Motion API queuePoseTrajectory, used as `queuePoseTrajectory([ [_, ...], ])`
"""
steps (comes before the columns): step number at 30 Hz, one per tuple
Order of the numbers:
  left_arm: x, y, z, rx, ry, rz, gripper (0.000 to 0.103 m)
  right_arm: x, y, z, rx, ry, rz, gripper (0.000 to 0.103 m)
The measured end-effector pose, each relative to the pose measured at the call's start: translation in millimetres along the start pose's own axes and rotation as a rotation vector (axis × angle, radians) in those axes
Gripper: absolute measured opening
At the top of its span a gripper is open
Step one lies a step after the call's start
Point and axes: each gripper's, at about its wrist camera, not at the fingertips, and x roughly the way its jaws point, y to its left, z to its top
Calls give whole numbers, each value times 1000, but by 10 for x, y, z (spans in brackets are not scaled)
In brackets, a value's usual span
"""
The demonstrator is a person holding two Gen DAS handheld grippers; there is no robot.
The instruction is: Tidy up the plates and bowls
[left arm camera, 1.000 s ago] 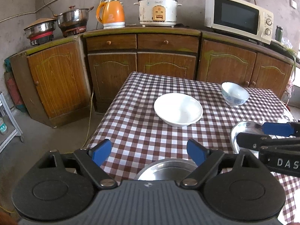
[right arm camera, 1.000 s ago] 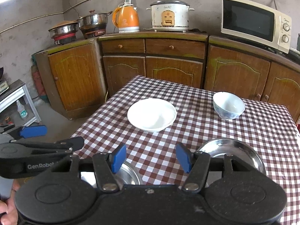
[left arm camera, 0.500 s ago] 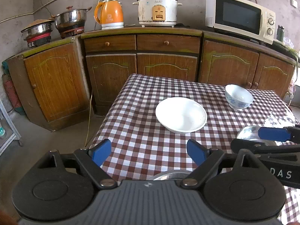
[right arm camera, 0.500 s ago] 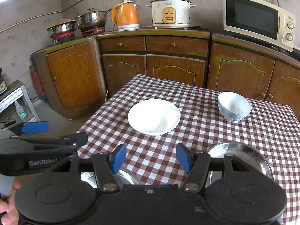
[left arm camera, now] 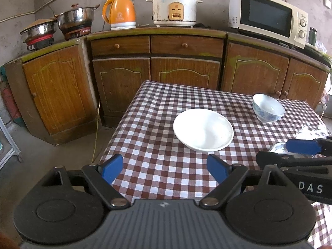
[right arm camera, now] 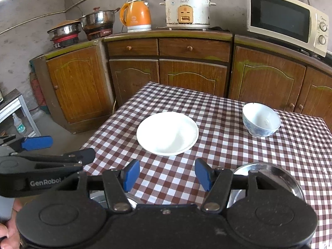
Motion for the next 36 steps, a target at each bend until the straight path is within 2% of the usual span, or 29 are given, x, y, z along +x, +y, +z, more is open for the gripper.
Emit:
queuePoseTrajectory([
  [36, 452, -20, 84, 2, 40, -6, 90, 528, -176, 36, 22, 46, -31, 71],
])
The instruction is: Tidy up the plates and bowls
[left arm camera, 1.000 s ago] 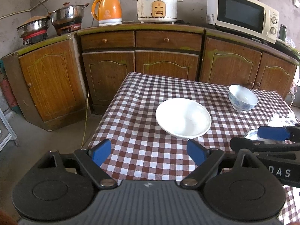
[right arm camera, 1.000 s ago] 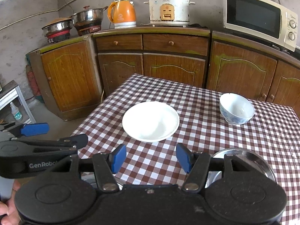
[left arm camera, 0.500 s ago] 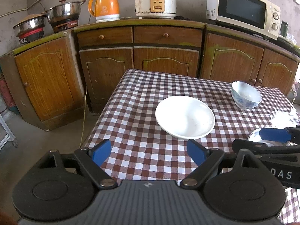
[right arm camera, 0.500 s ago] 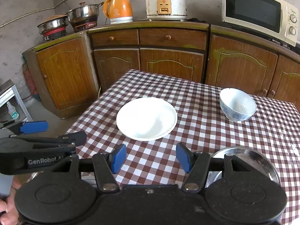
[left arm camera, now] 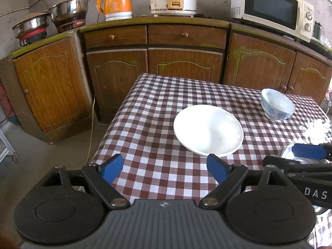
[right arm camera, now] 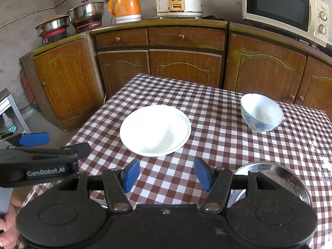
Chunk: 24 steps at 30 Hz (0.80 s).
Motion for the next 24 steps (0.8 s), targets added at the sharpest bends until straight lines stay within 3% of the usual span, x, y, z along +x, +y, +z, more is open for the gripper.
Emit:
queuePoseTrajectory([
  [24, 151, 21, 24, -12, 13, 0, 90, 118, 3, 18, -2, 7, -5, 71],
])
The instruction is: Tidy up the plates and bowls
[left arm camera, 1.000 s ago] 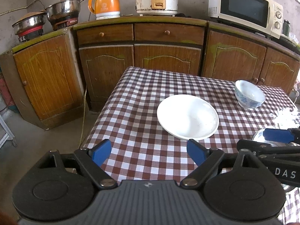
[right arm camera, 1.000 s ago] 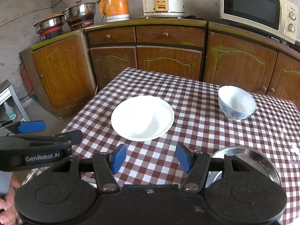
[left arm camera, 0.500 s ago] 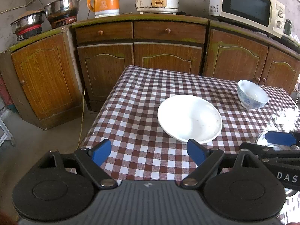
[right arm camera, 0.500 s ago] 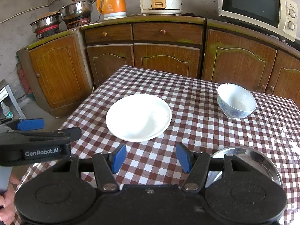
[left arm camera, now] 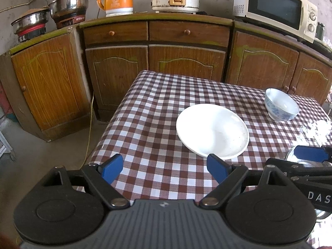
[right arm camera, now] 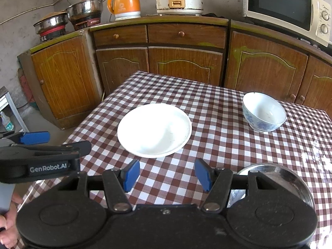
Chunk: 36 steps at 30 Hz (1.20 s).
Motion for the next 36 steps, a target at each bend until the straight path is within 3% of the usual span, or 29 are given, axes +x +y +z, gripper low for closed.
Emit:
queuePoseTrajectory([
  [36, 194, 54, 10, -11, 15, 9, 90, 215, 13, 16, -1, 22, -7, 71],
])
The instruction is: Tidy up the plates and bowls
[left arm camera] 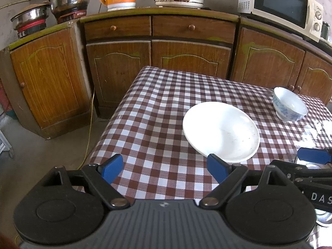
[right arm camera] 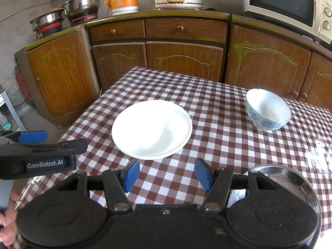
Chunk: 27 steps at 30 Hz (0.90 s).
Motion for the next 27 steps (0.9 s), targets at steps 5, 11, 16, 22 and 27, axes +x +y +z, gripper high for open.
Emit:
queuePoseTrajectory([
  [5, 25, 7, 7, 0, 3, 0, 91, 65, 11, 9, -3, 6, -2, 71],
  [11, 82, 31, 6, -2, 11, 2, 91, 129, 20, 7, -3, 14, -6, 71],
  [16, 154, 49, 5, -4, 17, 2, 91, 188, 0, 13, 1, 21, -7, 71],
  [22, 219, 49, 33, -4, 20, 1, 91, 251, -27, 27, 5, 26, -12, 71],
  [27, 262, 32, 60, 8, 14, 1, 91, 304, -36, 30, 6, 31, -14, 71],
])
